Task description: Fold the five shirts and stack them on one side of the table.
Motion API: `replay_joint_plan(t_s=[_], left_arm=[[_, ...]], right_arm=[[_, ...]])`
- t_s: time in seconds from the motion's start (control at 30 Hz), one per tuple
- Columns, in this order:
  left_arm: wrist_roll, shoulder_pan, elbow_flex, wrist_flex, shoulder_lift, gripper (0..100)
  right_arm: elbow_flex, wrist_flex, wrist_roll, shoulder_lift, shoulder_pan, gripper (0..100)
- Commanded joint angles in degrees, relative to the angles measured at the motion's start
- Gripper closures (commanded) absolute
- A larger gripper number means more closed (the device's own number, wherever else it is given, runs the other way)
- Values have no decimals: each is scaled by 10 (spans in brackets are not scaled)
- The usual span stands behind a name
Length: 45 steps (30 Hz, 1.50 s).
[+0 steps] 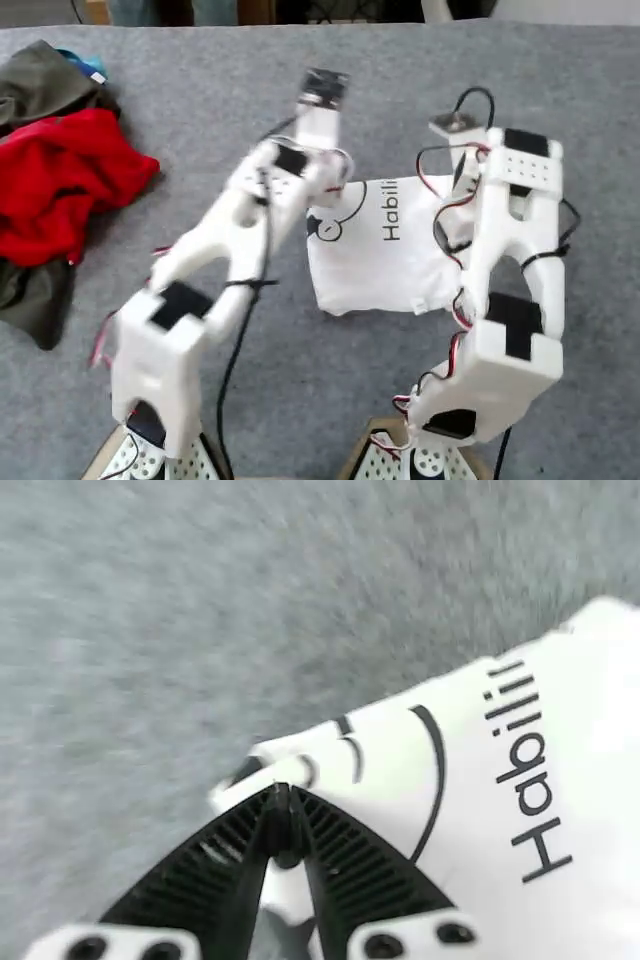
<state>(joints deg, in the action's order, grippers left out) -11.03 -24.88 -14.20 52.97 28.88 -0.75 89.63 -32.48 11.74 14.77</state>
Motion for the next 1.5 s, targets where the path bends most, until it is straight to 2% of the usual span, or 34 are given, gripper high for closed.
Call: replay_joint_plan(t_s=[0.0,0.13,0.23,0.43,0.67,0.83,1.13,1.3,1.37,1.47], left_arm=[[1,-4,-129,15,99,972],[1,16,-240,69,215,972],[1,15,-355,141,250,972],[2,30,-502,213,297,972],[3,49,-561,292,350,972],[5,46,-624,322,373,972],[6,36,-810,410,377,972],[8,42,-813,470,367,972],[31,39,-811,479,372,973],[46,36,-813,478,383,973]], right_arm=[[-42,11,-5,-47,3,981],[-36,-18,-5,-47,11,981],[-20,-52,-4,-30,11,981],[-13,-43,-4,-12,30,981],[40,-68,-1,22,46,981],[126,-200,-1,65,59,981],[79,-142,-1,19,62,981],[37,-117,-4,-74,57,981],[23,-120,-4,-106,47,981],[10,-164,-1,-114,16,981]])
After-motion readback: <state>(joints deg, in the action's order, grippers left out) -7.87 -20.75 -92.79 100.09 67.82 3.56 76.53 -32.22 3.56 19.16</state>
